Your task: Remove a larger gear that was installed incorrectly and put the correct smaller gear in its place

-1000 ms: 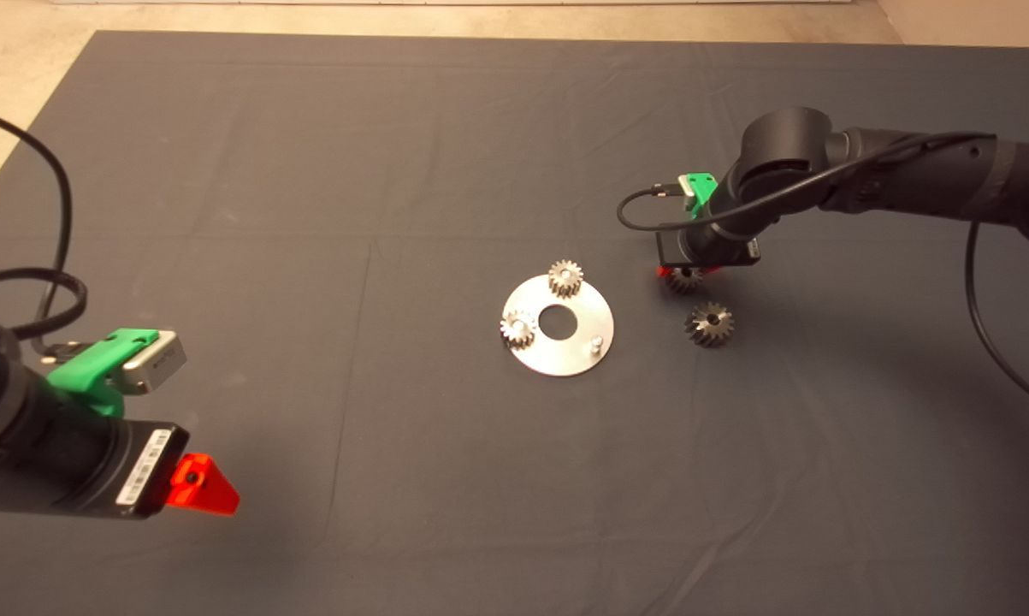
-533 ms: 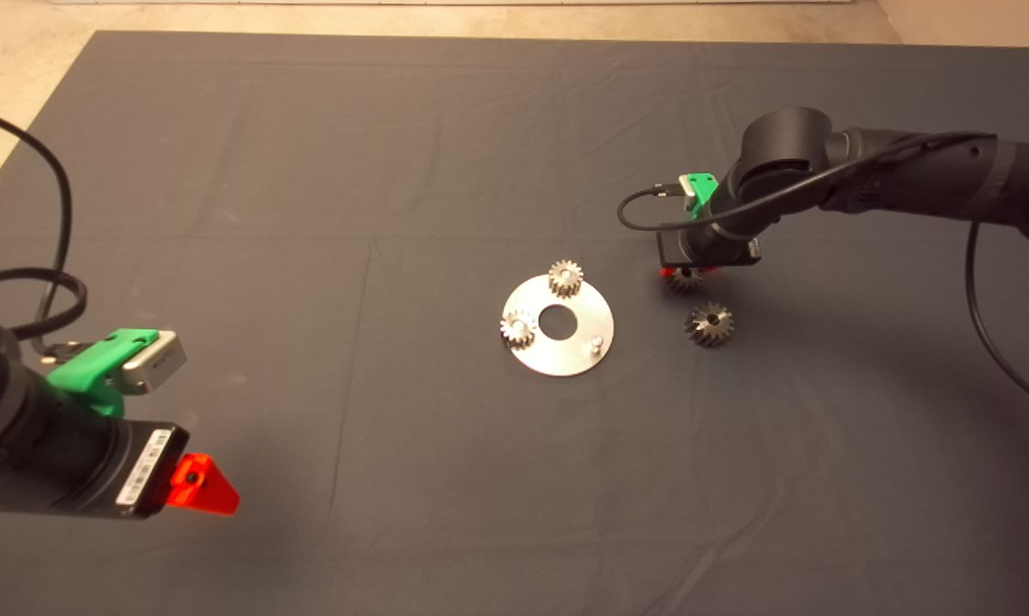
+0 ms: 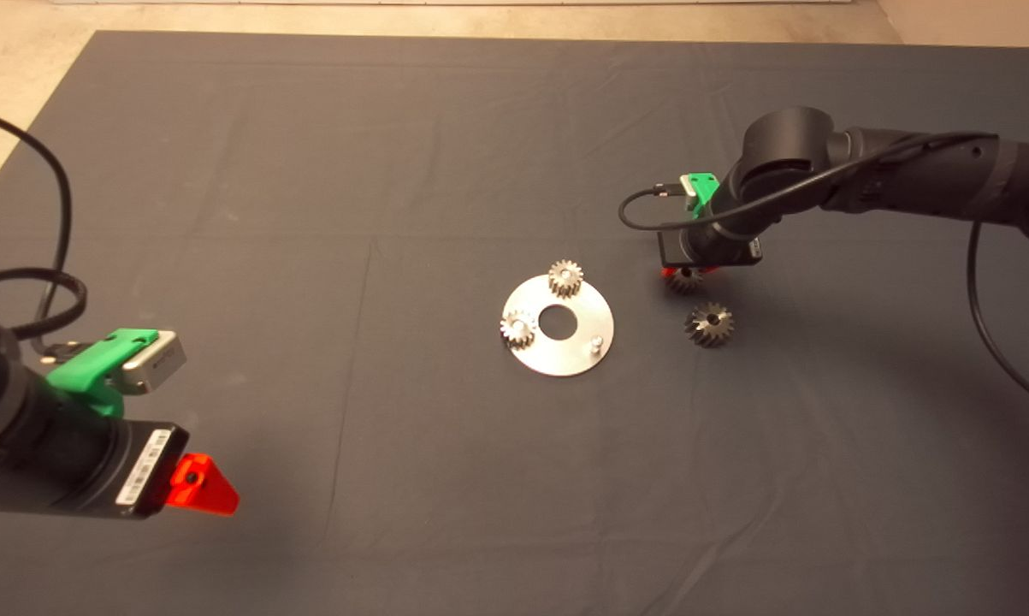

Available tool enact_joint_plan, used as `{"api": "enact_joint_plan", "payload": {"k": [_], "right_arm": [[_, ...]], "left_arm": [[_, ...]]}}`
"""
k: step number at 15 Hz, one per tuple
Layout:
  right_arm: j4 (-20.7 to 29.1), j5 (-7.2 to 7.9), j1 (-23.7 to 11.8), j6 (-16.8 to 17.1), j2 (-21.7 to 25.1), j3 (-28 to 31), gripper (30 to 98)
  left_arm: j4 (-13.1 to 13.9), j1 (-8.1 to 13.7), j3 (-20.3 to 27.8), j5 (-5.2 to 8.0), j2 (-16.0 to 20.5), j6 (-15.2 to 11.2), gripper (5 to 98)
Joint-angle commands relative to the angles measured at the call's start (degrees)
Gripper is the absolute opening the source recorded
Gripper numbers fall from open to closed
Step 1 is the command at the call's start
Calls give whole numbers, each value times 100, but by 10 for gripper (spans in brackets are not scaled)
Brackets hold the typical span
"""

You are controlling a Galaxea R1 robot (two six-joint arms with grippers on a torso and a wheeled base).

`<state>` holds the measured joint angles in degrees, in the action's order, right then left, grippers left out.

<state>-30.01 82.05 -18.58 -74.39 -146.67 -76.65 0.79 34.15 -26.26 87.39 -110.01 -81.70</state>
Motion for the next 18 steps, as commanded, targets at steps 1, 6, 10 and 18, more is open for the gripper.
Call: {"api": "enact_joint_plan", "payload": {"k": [1, 6, 10, 18], "right_arm": [[136, -9, -111, 17, 10, 29, 426], [127, -5, -111, 21, -8, 38, 418], [136, 3, -111, 21, 1, 38, 399], [154, 547, -462, -181, 28, 687, 385]], "left_arm": [[-35, 5, 17, 559, 1, 31, 982], [-35, 5, 26, 559, 1, 31, 982], [-35, 5, 26, 559, 1, 31, 982], [-35, 5, 17, 559, 1, 31, 982]]}}
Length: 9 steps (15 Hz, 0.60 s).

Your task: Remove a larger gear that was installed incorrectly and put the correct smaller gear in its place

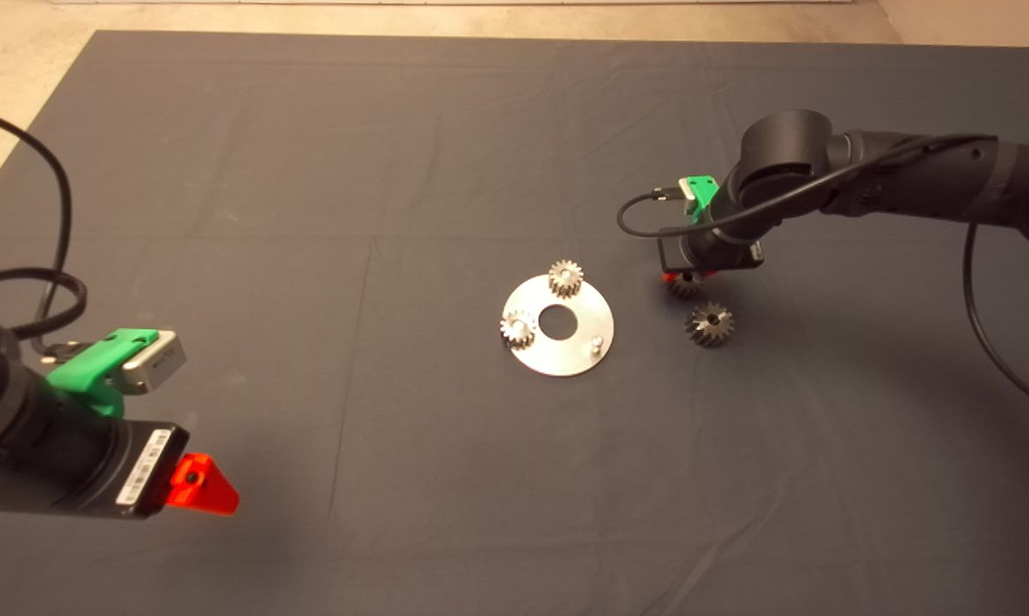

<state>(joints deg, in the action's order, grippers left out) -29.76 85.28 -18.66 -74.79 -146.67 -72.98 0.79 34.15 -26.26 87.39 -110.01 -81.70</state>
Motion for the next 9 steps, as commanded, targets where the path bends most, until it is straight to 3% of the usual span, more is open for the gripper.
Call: {"api": "enact_joint_plan", "payload": {"k": [1, 6, 9], "right_arm": [[128, 377, -597, -269, 19, 499, 385], [261, 736, -1079, -662, 19, 1149, 385], [453, 833, -1271, -977, 1, 1509, 385]], "left_arm": [[-35, 5, 17, 559, 1, 31, 982], [-35, 5, 8, 559, 1, 31, 982], [-35, 5, -1, 543, -8, 31, 982]]}}
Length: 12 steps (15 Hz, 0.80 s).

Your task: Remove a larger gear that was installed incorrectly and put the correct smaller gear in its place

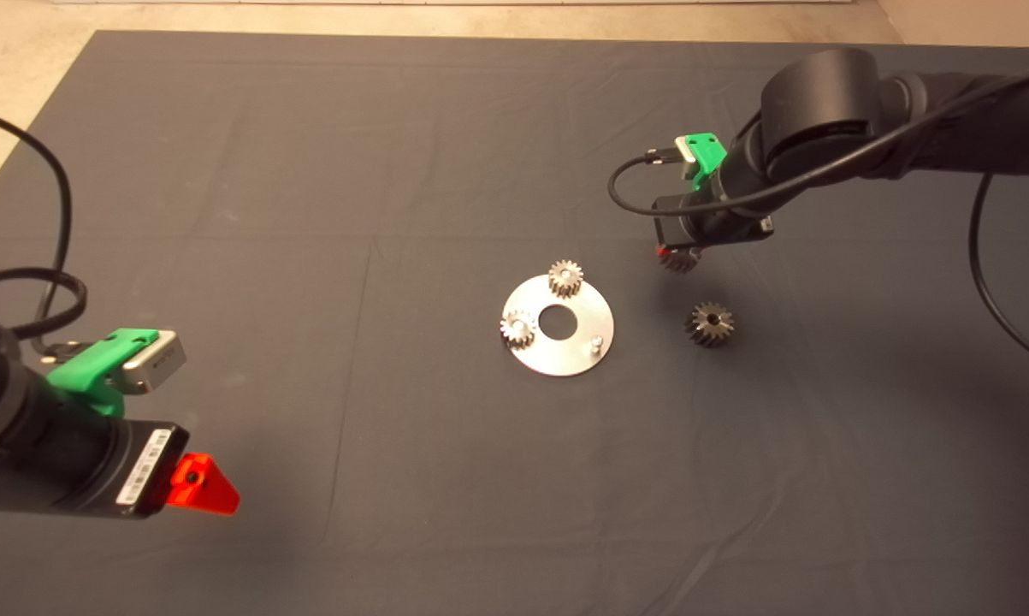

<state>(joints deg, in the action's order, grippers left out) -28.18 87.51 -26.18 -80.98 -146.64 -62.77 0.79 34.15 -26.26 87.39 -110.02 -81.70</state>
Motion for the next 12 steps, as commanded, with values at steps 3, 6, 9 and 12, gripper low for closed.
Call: {"api": "enact_joint_plan", "payload": {"k": [3, 6, 9, 12], "right_arm": [[330, 749, -520, -886, 43, 1059, 385], [340, 749, -494, -1124, 167, 1552, 385], [349, 749, -459, -1378, 209, 1876, 385], [348, 749, -334, -1500, 183, 1954, 385]], "left_arm": [[-35, 5, -1, 542, -7, 31, 982], [-35, 5, -36, 542, -7, 31, 982], [-35, 5, -97, 542, -80, 31, 982], [-35, 5, -141, 542, -165, 31, 982]]}}
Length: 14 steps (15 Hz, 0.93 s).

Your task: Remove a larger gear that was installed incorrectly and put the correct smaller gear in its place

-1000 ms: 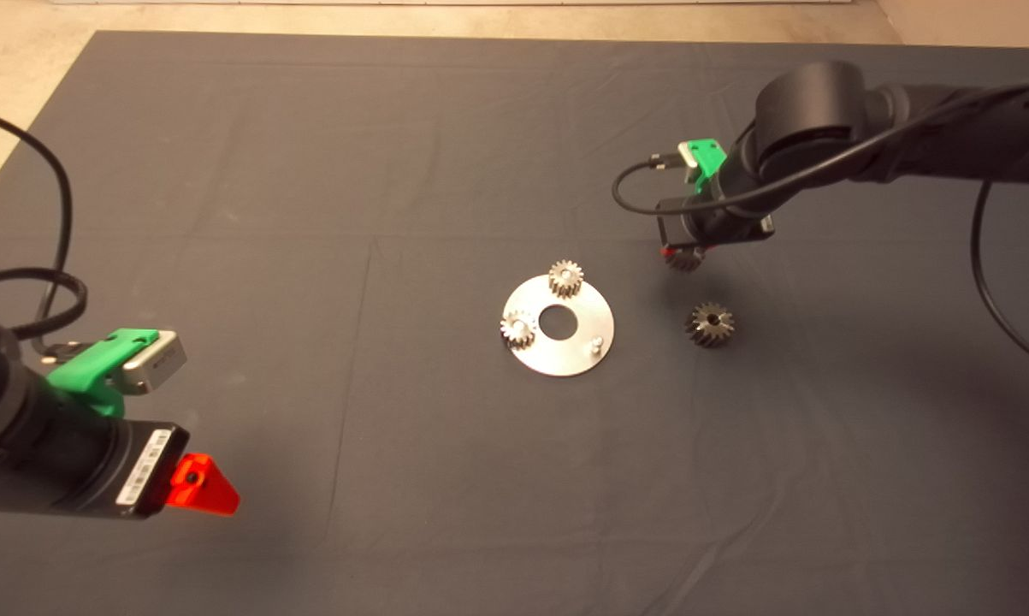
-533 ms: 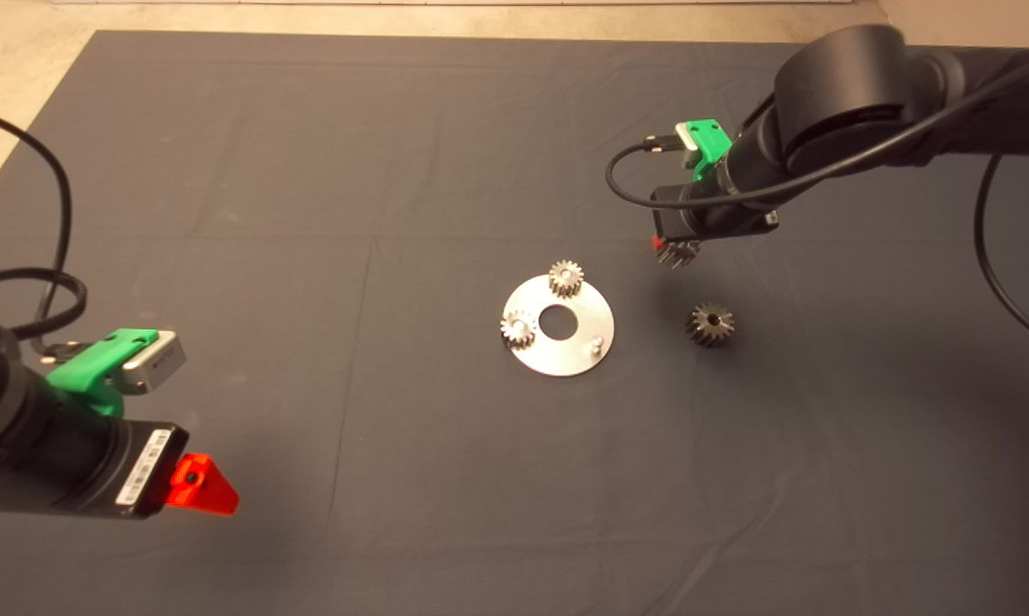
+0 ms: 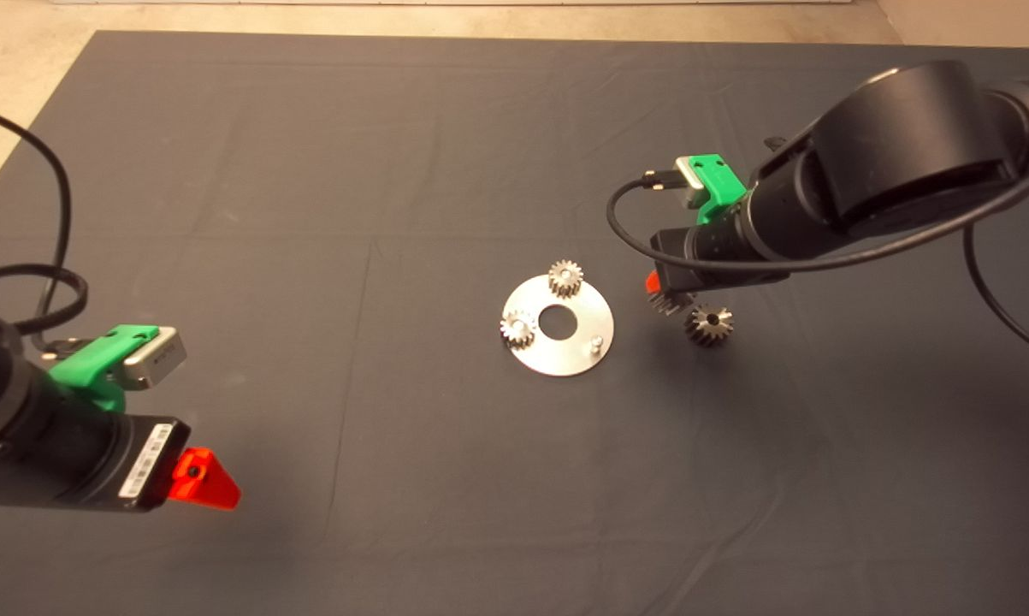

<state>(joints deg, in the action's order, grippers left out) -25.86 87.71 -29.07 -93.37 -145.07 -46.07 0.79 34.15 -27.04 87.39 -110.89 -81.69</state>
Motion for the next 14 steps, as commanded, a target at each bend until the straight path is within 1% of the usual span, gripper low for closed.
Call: {"api": "enact_joint_plan", "payload": {"k": [1, 4, 8, 12, 14], "right_arm": [[107, 729, -2, -261, 17, 275, 385], [98, 729, 277, -208, 0, 138, 385], [72, 729, 433, -173, -259, -208, 384], [-35, 729, 652, -164, -470, -438, 384], [-77, 729, 692, -164, -621, -509, 384]], "left_arm": [[-35, 5, -81, 542, -70, 30, 982], [-35, 5, -106, 542, -70, 23, 982], [-35, 5, -116, 542, -79, 30, 982], [-35, 5, -119, 542, -79, 24, 982], [-35, 5, -151, 542, -79, 30, 982]]}}
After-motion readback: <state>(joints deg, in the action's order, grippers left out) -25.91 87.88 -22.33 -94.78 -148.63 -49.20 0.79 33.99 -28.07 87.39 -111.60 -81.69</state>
